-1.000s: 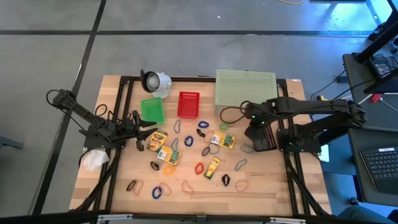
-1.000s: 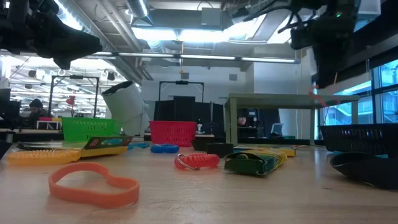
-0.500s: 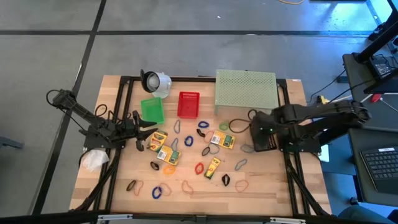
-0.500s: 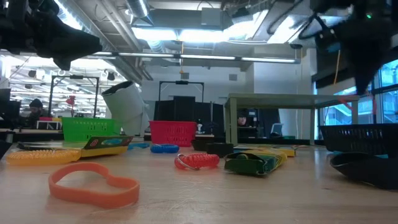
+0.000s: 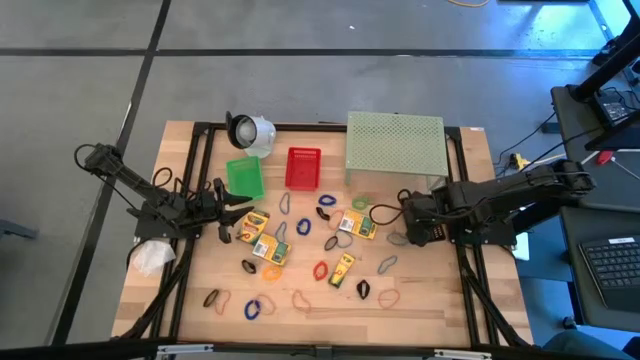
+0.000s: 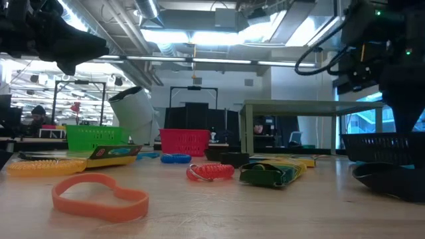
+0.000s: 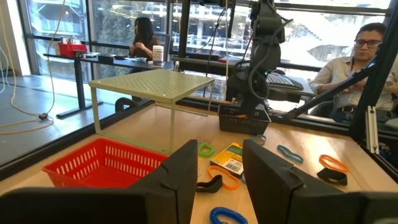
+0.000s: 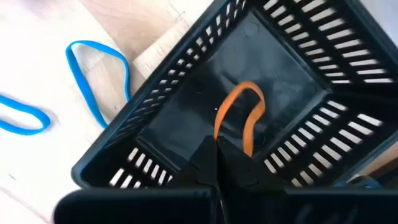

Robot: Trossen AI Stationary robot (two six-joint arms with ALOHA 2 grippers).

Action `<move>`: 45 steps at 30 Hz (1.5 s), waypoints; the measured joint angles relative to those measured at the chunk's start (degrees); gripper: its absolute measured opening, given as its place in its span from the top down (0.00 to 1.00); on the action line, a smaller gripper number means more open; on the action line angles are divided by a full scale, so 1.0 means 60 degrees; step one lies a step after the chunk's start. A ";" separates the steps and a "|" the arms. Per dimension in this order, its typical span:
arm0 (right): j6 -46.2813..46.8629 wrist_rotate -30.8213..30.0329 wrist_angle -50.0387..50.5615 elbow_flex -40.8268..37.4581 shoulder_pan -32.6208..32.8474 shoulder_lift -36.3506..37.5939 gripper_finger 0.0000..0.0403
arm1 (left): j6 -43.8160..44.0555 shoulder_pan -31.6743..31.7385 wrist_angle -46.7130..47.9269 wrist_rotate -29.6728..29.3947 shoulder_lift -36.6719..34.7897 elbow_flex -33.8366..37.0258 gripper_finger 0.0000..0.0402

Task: Pick & Place Office Desk Supplies
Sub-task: Put the orange rubber band into the black basket, then put the blue rubber band into the black basket

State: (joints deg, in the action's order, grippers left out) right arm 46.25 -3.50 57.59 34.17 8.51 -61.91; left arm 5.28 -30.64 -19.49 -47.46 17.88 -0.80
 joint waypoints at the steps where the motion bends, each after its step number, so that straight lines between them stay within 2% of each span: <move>1: 0.0059 0.0006 -0.0002 -0.0034 0.0000 0.0000 1.00 | -0.0001 -0.0001 0.0000 0.0000 -0.0001 0.0000 0.70; 5: 0.0260 0.0003 -0.0005 -0.0148 0.0000 0.0000 0.97 | -0.0081 -0.0003 0.0000 0.0000 0.0001 0.0000 0.70; 8: 0.0437 0.0003 -0.0003 -0.0181 -0.0002 0.0000 0.91 | -0.0085 -0.0003 0.0000 0.0000 -0.0002 0.0000 0.70; 18: 0.0756 -0.0021 0.0000 -0.0181 -0.0007 0.0000 0.54 | -0.0085 0.0000 0.0000 0.0000 0.0001 0.0000 0.70; 21: 0.0765 -0.0089 0.0055 -0.0128 -0.0007 0.0000 0.47 | -0.0085 -0.0003 0.0000 0.0000 0.0001 0.0000 0.70; 25: 0.0724 -0.0229 0.0177 0.0406 -0.0007 0.0000 0.45 | -0.0083 -0.0001 0.0000 0.0000 0.0001 0.0000 0.70; 29: 0.0563 -0.0547 0.0822 0.1151 0.0000 0.0000 0.48 | -0.0081 0.0001 0.0000 0.0000 -0.0001 0.0000 0.70; 34: 0.0727 -0.0377 0.0693 0.1546 0.0217 0.0000 0.50 | -0.0019 -0.0002 0.0000 0.0000 0.0001 0.0000 0.70; 39: 0.0878 -0.0496 -0.0074 0.1906 0.0730 -0.0003 0.50 | -0.0006 0.0001 0.0000 0.0000 -0.0002 0.0000 0.70; 45: 0.0176 -0.0486 -0.1400 0.2277 0.1505 -0.0318 0.50 | 0.0006 -0.0002 0.0000 0.0000 -0.0002 0.0000 0.70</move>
State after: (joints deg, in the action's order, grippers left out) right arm 47.30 -6.42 49.19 47.83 17.54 -63.82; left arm 5.32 -30.65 -19.49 -47.46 17.87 -0.80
